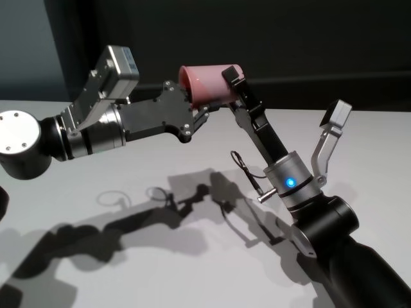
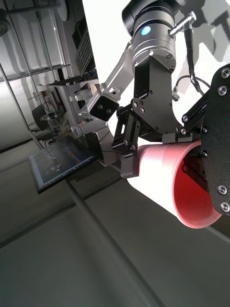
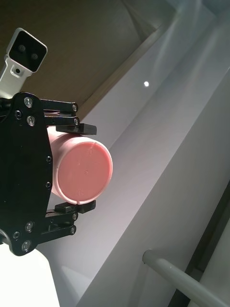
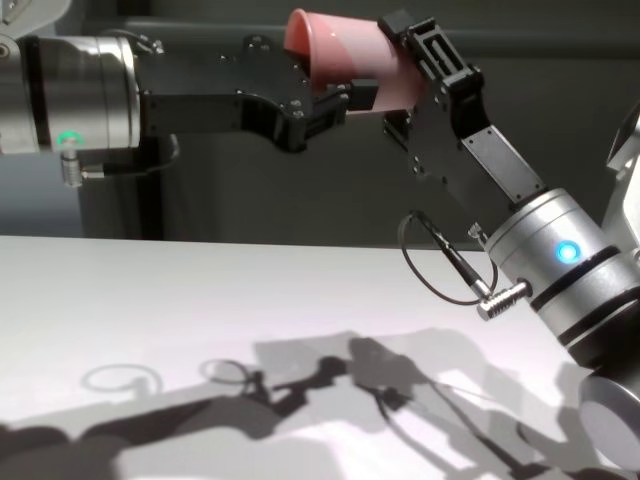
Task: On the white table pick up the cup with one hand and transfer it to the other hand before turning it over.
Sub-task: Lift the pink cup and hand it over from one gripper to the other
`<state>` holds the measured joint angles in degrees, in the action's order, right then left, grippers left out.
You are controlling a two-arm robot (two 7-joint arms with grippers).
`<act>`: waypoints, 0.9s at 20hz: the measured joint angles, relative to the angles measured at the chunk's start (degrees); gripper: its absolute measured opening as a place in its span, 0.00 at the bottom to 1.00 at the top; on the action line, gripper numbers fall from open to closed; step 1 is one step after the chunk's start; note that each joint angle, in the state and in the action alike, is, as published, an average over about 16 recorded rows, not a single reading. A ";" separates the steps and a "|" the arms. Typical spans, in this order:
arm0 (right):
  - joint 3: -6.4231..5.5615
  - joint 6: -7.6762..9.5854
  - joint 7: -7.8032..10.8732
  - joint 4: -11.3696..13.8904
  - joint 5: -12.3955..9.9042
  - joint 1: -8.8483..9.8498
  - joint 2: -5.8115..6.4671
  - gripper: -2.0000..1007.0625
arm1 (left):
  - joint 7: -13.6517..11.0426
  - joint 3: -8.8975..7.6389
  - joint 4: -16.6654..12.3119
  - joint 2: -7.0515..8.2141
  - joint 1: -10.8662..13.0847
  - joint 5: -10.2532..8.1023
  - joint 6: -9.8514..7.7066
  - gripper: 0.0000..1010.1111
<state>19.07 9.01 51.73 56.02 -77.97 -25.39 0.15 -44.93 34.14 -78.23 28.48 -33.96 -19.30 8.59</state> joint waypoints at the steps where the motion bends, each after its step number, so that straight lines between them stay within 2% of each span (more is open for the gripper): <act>1: 0.00 0.00 -0.01 0.00 0.00 0.00 0.00 0.78 | 0.00 0.00 0.00 0.00 0.00 0.00 0.00 0.04; 9: -0.01 0.01 -0.15 -0.02 0.03 0.02 0.00 0.78 | -0.02 0.00 -0.06 -0.03 0.00 -0.03 0.06 0.14; 18: -0.01 0.01 -0.22 -0.04 0.07 0.03 0.00 0.78 | -0.05 0.03 -0.12 0.02 0.04 -0.04 0.33 0.43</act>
<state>19.05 9.02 51.51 55.98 -77.89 -25.36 0.15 -44.98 34.17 -78.34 28.51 -33.92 -19.34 8.92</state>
